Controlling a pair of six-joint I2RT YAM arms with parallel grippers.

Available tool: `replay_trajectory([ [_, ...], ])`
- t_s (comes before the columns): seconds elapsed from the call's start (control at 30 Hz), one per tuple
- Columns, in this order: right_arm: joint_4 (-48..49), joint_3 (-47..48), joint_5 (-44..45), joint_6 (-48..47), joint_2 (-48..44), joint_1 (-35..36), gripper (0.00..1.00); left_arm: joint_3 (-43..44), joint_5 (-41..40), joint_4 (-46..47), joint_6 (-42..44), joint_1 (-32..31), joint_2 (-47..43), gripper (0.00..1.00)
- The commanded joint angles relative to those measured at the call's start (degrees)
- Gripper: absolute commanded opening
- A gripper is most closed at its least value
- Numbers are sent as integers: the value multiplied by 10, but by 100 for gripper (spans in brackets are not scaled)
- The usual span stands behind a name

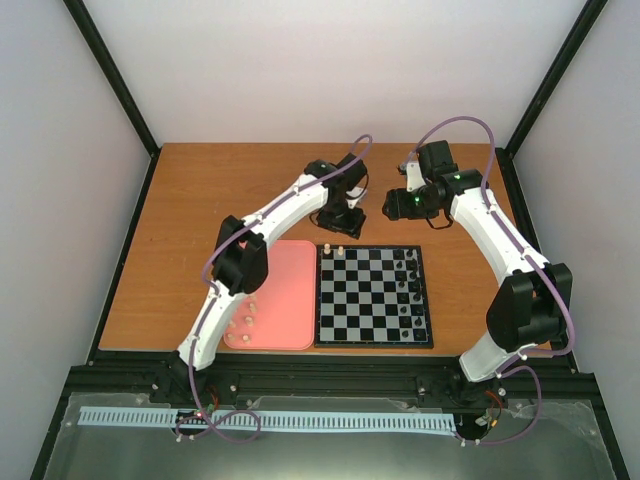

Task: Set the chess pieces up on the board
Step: Place the chess piece on the chessboard, then pick up the chess piece from the storage box.

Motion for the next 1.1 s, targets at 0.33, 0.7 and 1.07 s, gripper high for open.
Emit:
replay_trajectory([
  [0.33,9,-3,-12,-2,-6,-5,68,-289,-200,73,-107,100,-283,72],
  [0.7,12,-4,-31,2,3,-4,68,-552,-189,146,-160,218,-412,65],
  [1.07,9,-8,-17,-2,-4,-4,68,-583,-158,202,-161,271,-377,55],
])
